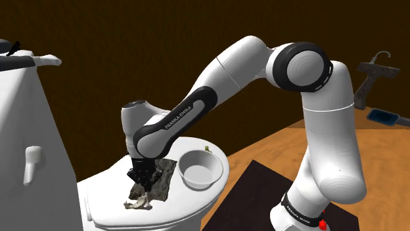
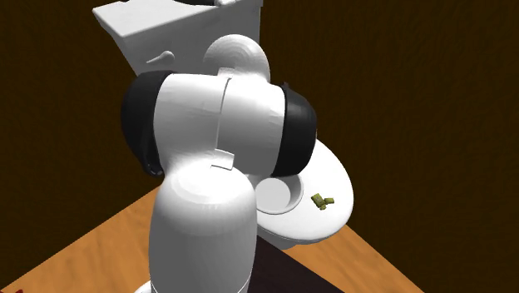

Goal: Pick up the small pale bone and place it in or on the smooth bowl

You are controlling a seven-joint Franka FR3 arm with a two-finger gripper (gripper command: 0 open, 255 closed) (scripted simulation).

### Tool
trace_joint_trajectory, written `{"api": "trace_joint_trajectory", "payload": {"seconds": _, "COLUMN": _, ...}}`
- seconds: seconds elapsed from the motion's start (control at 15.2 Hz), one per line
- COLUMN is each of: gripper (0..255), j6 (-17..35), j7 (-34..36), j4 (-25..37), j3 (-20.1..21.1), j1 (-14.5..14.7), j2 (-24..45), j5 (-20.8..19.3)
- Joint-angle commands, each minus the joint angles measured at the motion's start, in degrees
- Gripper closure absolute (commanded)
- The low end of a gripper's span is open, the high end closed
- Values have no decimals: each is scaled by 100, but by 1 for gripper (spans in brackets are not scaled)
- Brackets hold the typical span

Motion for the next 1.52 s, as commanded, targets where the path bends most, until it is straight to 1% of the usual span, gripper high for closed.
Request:
{"api": "trace_joint_trajectory", "payload": {"seconds": 0.0, "gripper": 255, "j6": -109, "j7": -20, "j4": -2, "j3": 21, "j1": -23, "j2": -112, "j5": 34}}
{"api": "trace_joint_trajectory", "payload": {"seconds": 0.07, "gripper": 255, "j6": -168, "j7": -27, "j4": 2, "j3": 32, "j1": -32, "j2": -168, "j5": 52}}
{"api": "trace_joint_trajectory", "payload": {"seconds": 0.13, "gripper": 255, "j6": -103, "j7": -16, "j4": 4, "j3": 20, "j1": -19, "j2": -102, "j5": 31}}
{"api": "trace_joint_trajectory", "payload": {"seconds": 0.2, "gripper": 0, "j6": -103, "j7": -16, "j4": 4, "j3": 20, "j1": -19, "j2": -102, "j5": 31}}
{"api": "trace_joint_trajectory", "payload": {"seconds": 0.26, "gripper": 0, "j6": 452, "j7": 711, "j4": -449, "j3": 1, "j1": 67, "j2": -364, "j5": 271}}
{"api": "trace_joint_trajectory", "payload": {"seconds": 0.33, "gripper": 0, "j6": 1008, "j7": 1484, "j4": -847, "j3": -47, "j1": 220, "j2": -584, "j5": 469}}
{"api": "trace_joint_trajectory", "payload": {"seconds": 0.4, "gripper": 0, "j6": 1554, "j7": 2331, "j4": -1182, "j3": -129, "j1": 437, "j2": -755, "j5": 594}}
{"api": "trace_joint_trajectory", "payload": {"seconds": 0.46, "gripper": 0, "j6": 2079, "j7": 3281, "j4": -1450, "j3": -267, "j1": 730, "j2": -878, "j5": 614}}
{"api": "trace_joint_trajectory", "payload": {"seconds": 0.53, "gripper": 0, "j6": 2513, "j7": 4231, "j4": -1626, "j3": -479, "j1": 1086, "j2": -946, "j5": 527}}
{"api": "trace_joint_trajectory", "payload": {"seconds": 1.06, "gripper": 0, "j6": 2942, "j7": 4320, "j4": -1458, "j3": -630, "j1": 1254, "j2": -349, "j5": 401}}
{"api": "trace_joint_trajectory", "payload": {"seconds": 1.45, "gripper": 0, "j6": 2942, "j7": 4319, "j4": -1458, "j3": -630, "j1": 1254, "j2": -349, "j5": 401}}
